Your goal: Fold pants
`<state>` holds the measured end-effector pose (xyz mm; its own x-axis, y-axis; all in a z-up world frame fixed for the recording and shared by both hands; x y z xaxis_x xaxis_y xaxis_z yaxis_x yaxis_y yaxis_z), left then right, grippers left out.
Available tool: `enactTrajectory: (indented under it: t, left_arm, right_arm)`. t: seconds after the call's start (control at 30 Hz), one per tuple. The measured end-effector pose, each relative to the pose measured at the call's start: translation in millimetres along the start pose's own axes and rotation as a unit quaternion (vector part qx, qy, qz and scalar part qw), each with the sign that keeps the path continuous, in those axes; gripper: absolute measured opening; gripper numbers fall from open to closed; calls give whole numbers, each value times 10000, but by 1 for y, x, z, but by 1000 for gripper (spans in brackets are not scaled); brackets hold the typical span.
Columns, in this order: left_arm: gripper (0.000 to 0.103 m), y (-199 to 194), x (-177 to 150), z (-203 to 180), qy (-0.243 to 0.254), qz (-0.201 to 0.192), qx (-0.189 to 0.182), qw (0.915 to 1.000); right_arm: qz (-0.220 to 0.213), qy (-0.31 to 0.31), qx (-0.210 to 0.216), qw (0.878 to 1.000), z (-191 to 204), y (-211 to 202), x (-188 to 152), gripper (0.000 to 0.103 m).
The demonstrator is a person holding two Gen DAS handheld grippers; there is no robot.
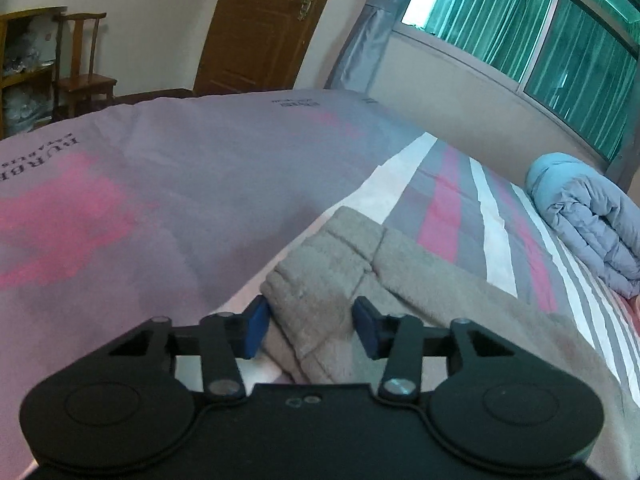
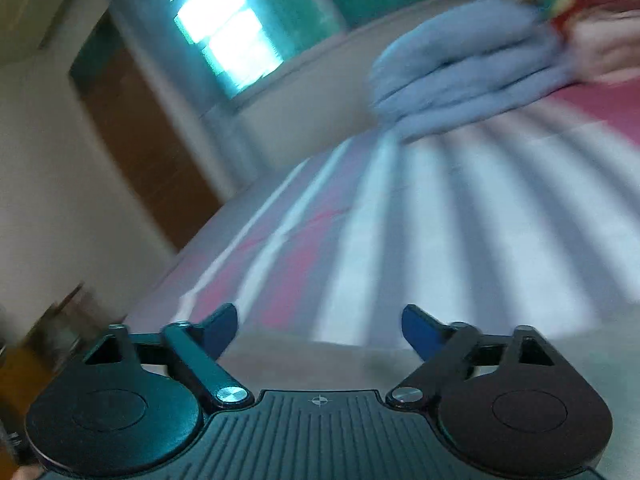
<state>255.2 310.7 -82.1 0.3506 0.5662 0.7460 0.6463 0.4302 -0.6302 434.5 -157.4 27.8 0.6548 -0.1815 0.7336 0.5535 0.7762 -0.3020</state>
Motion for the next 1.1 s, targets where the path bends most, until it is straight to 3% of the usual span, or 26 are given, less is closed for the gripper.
enactTrajectory:
  t: [0.1,0.27,0.43,0.47,0.5,0.53,0.67,0.77,0.83,0.93,1.0,1.1]
  left_arm:
    - [27,10,2,0,-15,91,-81,9999]
    - [27,13,-1,4,36,84,-214,9997]
    - [27,9,-5,7,-27,13,-280,9996]
    - [23,8,-6,8,-37,3,-313,9995]
    - [20,8,-6,8,-42,3,-397,9992]
    - [16,8,-4,9,-91,-4,-517,9986]
    - [12,-1,9,13,-200,-317,-674,9970]
    - [5,-5,20,12,-37,-444,-536,9976]
    - [5,10,13,14,109,-129,-375,9992]
    - [8,18,-1,19,209,1,-364,9991]
    - [18,12,2,21,210,-59,-329,9992]
    - [24,-7,8,17,246,-252,-278,9990]
  right_arm:
    - [563,-369,174,9976,12,68,5,55]
    - [1252,-711,435,9886,18,149,-2,55]
    - [1968,-1219,650,9707,20,184,-24,55]
    - [2107,-1330,664,9662,22,187,-28,50]
    - [2235,-1469,644,9614,23,191,-32,25]
    - [2346,-1581,655,9569,25,195,-35,9]
    - [2341,-2069,712,9473,39,194,-34,3]
    - [1888,-1811,801,9618,40,190,-18,2]
    - [1867,-1693,744,9649,32,197,-24,2]
    - [2473,-1581,401,9551,15,221,-56,3]
    - [2208,-1345,443,9650,10,214,-53,3]
    - [1712,-1076,527,9779,9,185,-36,3]
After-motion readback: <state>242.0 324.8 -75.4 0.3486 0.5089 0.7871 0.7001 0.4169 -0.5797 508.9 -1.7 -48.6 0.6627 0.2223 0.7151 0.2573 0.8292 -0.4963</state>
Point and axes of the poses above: each gripper's, at about its wrist camera, not at the fingertips, and y roughly the way its jaws point, z to its left, x to its top, the point moved 4 cm from there along y, roughly the way its jaws point, and after that the axes turned 10 degrees about x, right-handed, at the moved point
